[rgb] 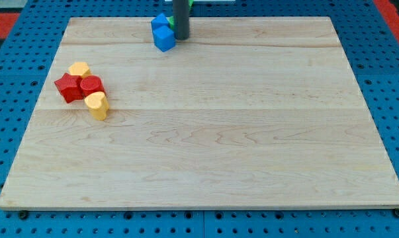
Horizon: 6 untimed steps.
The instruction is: Move green circle to the top
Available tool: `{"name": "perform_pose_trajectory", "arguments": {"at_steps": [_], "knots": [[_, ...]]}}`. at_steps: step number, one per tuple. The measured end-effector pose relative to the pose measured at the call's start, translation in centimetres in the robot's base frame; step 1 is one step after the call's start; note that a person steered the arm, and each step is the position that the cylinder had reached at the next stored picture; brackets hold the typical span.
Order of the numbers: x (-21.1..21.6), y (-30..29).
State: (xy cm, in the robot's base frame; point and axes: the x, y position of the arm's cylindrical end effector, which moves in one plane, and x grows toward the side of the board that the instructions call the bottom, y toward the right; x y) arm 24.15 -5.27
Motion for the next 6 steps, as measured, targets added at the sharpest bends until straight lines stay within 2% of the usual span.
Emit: {"name": "perform_pose_trajectory", "arguments": {"at_steps": [1, 3, 4, 5, 6], "knots": [[-0.2, -0.8], [1.5, 6.0], [5.3, 1.0], [3.2, -5.8], [1.7, -7.8]]}}
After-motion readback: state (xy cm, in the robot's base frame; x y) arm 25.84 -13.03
